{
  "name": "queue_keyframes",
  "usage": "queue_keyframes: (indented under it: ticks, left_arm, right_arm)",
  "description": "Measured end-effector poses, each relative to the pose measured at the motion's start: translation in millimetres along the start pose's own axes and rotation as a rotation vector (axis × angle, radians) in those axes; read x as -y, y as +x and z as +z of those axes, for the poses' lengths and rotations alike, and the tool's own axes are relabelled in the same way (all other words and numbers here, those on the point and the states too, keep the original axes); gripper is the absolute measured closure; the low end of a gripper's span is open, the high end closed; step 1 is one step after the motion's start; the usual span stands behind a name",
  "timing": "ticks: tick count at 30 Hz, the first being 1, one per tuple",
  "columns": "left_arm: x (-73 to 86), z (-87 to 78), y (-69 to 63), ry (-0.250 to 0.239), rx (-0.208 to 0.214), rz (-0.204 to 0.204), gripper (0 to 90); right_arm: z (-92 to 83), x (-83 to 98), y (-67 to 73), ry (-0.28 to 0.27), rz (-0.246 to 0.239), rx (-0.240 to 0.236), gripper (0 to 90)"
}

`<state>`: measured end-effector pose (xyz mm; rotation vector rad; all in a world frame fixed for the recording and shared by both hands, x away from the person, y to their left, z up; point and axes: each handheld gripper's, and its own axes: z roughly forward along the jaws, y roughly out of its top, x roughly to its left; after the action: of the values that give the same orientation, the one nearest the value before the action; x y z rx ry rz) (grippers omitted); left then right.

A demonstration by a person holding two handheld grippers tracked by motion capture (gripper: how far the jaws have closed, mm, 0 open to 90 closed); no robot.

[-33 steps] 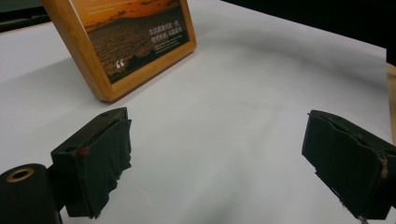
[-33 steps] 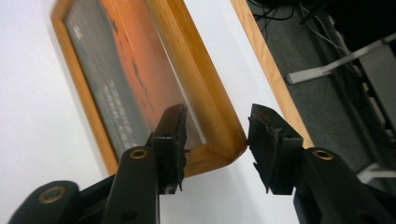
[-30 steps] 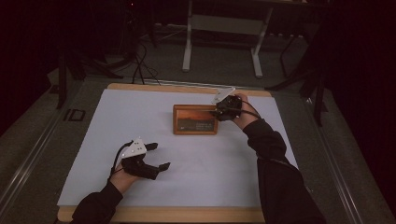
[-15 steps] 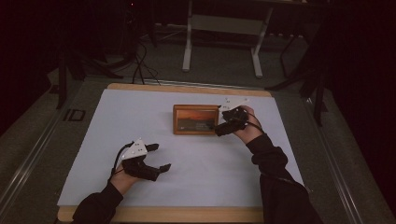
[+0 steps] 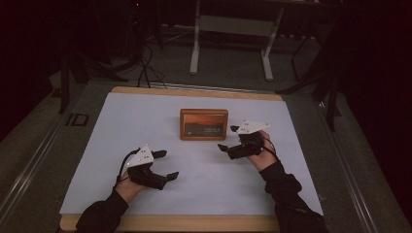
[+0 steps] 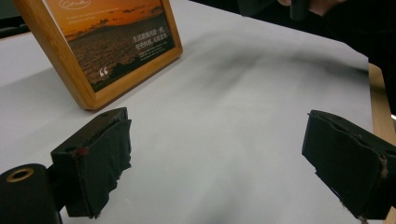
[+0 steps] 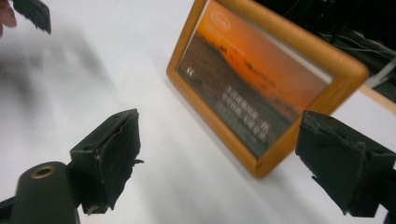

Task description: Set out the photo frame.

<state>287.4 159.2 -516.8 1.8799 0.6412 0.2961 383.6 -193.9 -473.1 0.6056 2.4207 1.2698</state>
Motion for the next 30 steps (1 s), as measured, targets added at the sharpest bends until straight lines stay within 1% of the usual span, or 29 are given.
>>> queue_keyframes:
  ticks: [1,3,5,7,8,10,12,13,15,17,19,21,22,23,24,28,30]
  left_arm:
    - [0.0,0.0,0.0,0.0,0.001,-0.001,8.3]
    - [0.1,0.0,-0.1,0.002,0.0,0.001,8.3]
    - [0.2,0.0,0.1,0.001,0.001,0.001,8.3]
    - [0.2,0.1,0.2,0.001,0.0,-0.001,8.3]
    - [0.3,0.2,0.2,0.002,0.0,-0.001,8.3]
    - [0.5,0.4,0.0,0.004,0.001,-0.001,8.4]
    - [0.6,0.5,-0.3,0.006,0.001,0.003,8.3]
    - [0.6,0.5,-0.4,0.005,0.001,0.003,8.3]
    - [0.6,0.5,-0.4,0.005,0.0,0.004,8.4]
    - [0.5,0.5,-0.3,0.006,0.0,0.003,8.3]
    - [0.4,0.6,-0.5,0.006,0.0,0.004,8.3]
    - [0.5,0.7,-0.8,0.005,0.0,0.006,8.3]
    - [0.6,0.7,-0.8,0.007,0.001,0.006,8.3]
    - [0.7,0.7,-0.7,0.007,0.001,0.006,8.3]
    - [0.7,0.6,-0.7,0.007,0.001,0.006,8.3]
    - [1.1,0.5,-0.4,0.008,0.0,0.006,8.3]
    - [1.3,0.5,-0.3,0.01,-0.002,0.009,8.3]
  right_arm:
    - [-0.5,3.5,1.2,-0.006,0.011,-0.011,13.5]
    - [-1.9,10.0,3.9,-0.01,0.018,-0.009,13.8]
    - [-3.4,16.3,5.6,-0.016,0.031,-0.027,14.1]
    - [-5.5,22.0,7.8,-0.018,0.037,-0.024,14.1]
    - [-6.7,24.8,8.6,-0.021,0.048,-0.034,14.0]
    - [-9.0,30.7,10.7,-0.031,0.062,-0.022,14.1]
    - [-11.0,37.0,13.5,-0.035,0.078,-0.035,14.0]
    - [-11.8,38.9,14.7,-0.035,0.081,-0.03,14.0]
    - [-13.7,43.8,17.1,-0.028,0.091,-0.038,14.0]
    - [-16.1,48.5,20.2,-0.031,0.094,-0.027,14.1]
    - [-18.2,52.8,22.6,-0.027,0.1,-0.037,14.1]
    - [-21.1,57.0,24.7,-0.034,0.099,-0.02,14.1]
    - [-23.1,59.6,25.2,-0.04,0.114,-0.031,14.1]
    - [-24.5,61.2,25.9,-0.046,0.121,-0.029,14.1]
    - [-26.3,63.5,26.9,-0.055,0.122,-0.025,14.1]
    - [-31.2,68.7,29.7,-0.048,0.129,-0.03,14.1]
    - [-34.3,72.0,31.7,-0.054,0.138,-0.034,14.1]
